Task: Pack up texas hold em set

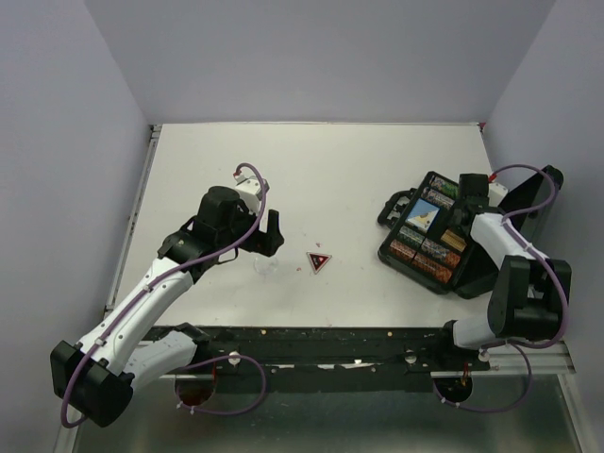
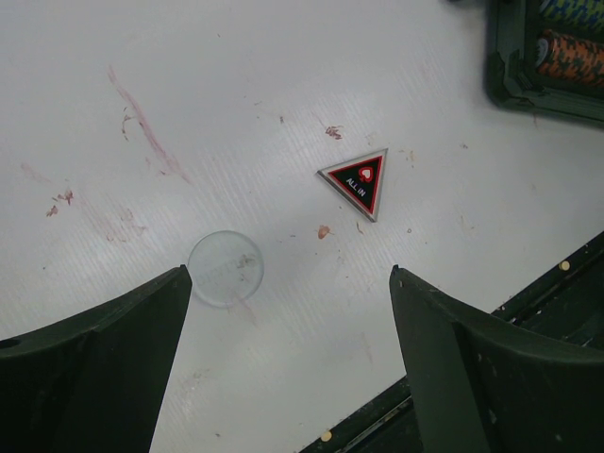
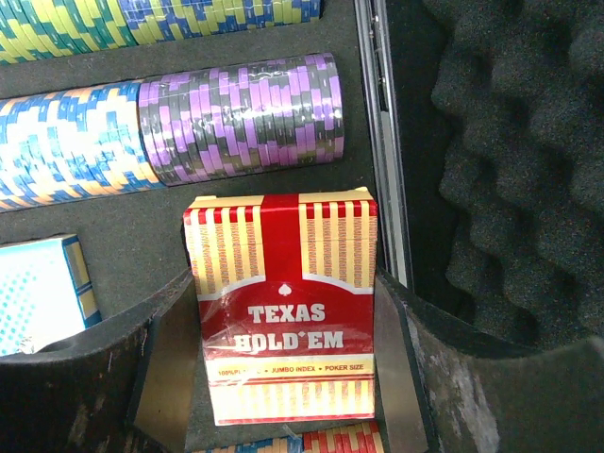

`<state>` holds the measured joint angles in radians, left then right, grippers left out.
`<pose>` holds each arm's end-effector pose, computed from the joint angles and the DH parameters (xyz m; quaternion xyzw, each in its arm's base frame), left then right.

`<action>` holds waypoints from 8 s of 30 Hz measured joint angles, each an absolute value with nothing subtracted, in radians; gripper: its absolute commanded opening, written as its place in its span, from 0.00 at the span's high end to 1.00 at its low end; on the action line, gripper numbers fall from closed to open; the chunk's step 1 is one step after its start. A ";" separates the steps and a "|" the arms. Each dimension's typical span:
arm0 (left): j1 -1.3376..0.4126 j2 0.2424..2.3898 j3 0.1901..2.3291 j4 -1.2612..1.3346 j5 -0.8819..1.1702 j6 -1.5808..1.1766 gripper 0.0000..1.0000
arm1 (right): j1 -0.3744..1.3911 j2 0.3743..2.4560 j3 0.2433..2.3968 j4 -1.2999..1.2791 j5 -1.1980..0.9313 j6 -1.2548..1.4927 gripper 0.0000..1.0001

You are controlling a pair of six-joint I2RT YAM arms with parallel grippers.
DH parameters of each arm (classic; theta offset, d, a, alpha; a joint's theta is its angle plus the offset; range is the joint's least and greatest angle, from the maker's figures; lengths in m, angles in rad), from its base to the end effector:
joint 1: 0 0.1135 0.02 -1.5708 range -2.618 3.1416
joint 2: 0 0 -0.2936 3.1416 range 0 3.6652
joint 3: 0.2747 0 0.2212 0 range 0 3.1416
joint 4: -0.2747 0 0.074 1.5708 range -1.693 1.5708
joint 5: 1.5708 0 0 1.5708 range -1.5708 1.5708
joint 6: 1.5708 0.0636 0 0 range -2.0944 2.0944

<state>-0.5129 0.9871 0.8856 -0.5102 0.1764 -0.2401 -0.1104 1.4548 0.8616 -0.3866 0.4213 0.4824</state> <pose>0.1583 -0.1019 0.3182 0.1604 0.8700 -0.2417 0.3987 0.2652 -0.0556 0.2262 0.3315 0.8769 -0.1439 0.3169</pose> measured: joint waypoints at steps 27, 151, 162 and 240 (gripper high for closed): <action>-0.530 0.987 0.886 -0.511 0.176 -0.240 0.06 | -0.108 1.445 1.002 -0.486 0.396 0.398 0.04; -0.532 0.982 0.885 -0.511 0.169 -0.239 0.05 | -0.104 1.455 0.945 -0.388 0.199 0.306 0.01; -0.532 0.982 0.885 -0.511 0.169 -0.239 0.06 | -0.104 1.518 0.942 -0.313 0.201 0.294 0.01; -0.439 0.976 0.882 -0.511 0.165 -0.240 0.03 | 0.854 1.889 1.242 -0.477 0.145 0.411 0.12</action>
